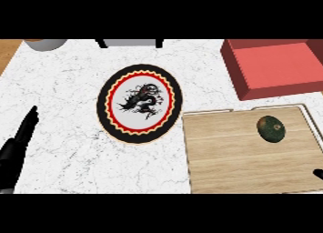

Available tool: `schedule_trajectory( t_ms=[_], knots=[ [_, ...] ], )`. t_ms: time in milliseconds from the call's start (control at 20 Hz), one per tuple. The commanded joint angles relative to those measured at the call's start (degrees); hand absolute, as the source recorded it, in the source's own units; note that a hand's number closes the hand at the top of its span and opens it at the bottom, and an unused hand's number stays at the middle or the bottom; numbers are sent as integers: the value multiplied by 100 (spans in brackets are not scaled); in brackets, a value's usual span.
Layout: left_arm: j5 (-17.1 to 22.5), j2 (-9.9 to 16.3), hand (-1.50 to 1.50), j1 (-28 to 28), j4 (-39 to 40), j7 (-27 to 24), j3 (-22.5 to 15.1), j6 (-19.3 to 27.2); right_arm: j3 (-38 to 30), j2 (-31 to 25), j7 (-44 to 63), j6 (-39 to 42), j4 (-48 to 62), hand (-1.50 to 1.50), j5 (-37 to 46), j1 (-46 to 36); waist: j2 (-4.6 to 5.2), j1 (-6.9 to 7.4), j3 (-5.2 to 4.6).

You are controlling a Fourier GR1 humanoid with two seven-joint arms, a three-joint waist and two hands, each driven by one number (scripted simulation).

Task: Pick the squash from the tray and place it in the plate

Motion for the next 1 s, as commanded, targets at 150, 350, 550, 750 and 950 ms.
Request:
schedule_trajectory(
  t_ms=[150,350,550,750,950],
  knots=[
    [-64,-49,0,31,-139,2,18,-64,108,-1279,1404,281,-338,-150,711,406,4,51,-2],
    [-111,-83,0,-74,125,-25,103,-225,237,-1591,2031,474,-10,-150,900,0,19,66,1],
    [-187,-176,0,-117,319,-79,148,-273,287,-2104,2682,1031,432,-150,759,-606,25,90,3],
    [-300,-268,0,-55,183,-166,200,-289,756,-1976,2958,1274,822,-150,1047,-1015,19,110,6],
    [-416,-435,0,141,53,-197,160,-213,1118,-1949,2742,1658,1366,-150,1536,-1186,17,118,7]
  ],
)
